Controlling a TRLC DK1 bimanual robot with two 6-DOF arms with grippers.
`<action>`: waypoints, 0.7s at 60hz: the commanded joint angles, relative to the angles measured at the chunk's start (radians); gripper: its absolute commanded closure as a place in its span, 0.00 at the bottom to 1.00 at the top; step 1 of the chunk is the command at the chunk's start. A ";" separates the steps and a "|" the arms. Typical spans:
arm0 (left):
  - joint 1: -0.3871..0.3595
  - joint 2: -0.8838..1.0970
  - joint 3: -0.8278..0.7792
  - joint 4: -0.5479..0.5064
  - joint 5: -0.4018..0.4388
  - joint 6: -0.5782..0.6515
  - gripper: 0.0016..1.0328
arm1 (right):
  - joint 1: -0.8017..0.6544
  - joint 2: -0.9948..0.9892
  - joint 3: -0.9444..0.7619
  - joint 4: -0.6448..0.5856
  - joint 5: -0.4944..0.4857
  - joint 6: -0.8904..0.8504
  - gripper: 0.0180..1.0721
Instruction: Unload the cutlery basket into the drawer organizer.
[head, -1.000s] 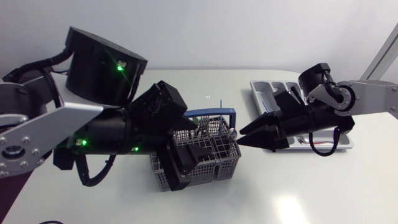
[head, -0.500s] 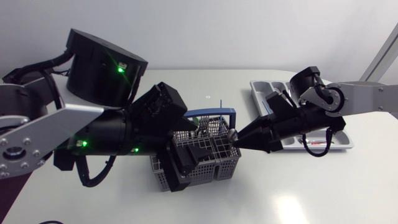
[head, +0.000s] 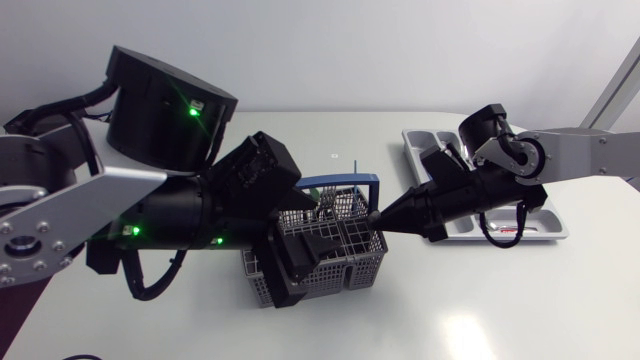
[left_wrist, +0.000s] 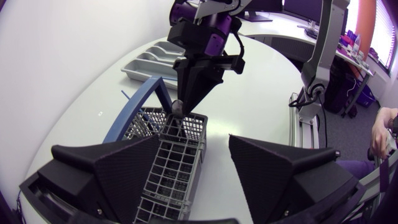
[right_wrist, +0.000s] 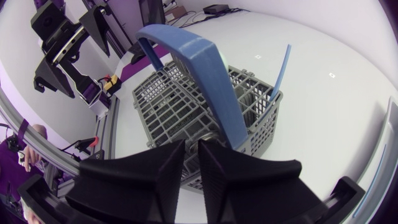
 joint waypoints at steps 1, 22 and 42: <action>-0.008 0.014 -0.025 0.007 -0.006 0.018 0.25 | 0.009 0.008 0.007 0.020 0.010 0.002 0.92; -0.009 0.015 -0.019 0.002 -0.006 0.020 0.23 | 0.038 -0.067 -0.073 0.135 0.128 0.108 0.94; -0.015 0.017 -0.005 -0.007 -0.007 0.018 0.23 | 0.059 -0.202 -0.108 0.138 0.151 0.152 0.94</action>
